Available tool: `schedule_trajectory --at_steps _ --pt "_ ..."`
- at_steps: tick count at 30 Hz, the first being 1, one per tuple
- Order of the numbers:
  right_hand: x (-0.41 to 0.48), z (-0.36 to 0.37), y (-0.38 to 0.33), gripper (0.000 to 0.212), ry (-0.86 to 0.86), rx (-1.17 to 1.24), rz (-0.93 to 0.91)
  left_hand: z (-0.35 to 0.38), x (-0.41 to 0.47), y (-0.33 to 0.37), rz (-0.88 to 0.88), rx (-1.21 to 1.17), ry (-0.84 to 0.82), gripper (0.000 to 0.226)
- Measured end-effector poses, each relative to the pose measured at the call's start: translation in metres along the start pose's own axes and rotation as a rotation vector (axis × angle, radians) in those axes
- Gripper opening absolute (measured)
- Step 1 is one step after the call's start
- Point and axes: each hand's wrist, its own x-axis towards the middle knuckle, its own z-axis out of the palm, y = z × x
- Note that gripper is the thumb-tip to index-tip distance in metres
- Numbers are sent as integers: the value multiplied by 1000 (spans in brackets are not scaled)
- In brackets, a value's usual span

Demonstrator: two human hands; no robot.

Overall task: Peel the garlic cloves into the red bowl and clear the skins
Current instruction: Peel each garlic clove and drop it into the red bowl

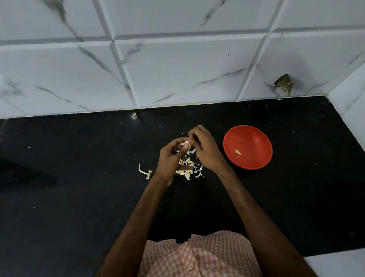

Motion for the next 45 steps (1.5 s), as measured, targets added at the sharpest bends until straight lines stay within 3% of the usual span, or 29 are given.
schedule_trajectory --at_steps 4,13,26,38,45 --pt "0 1 -2 14 11 72 -5 0 0 1 21 -33 19 15" --pt "-6 -2 -4 10 -38 140 -30 -6 4 3 -122 -288 63 17" --pt "-5 0 -4 15 171 92 28 -5 3 1 -55 -207 144 16" --pt "-3 13 -2 7 124 279 175 -2 4 -1 107 17 197 9" --pt "-12 5 10 13 194 585 358 20 13 5 59 38 115 5"
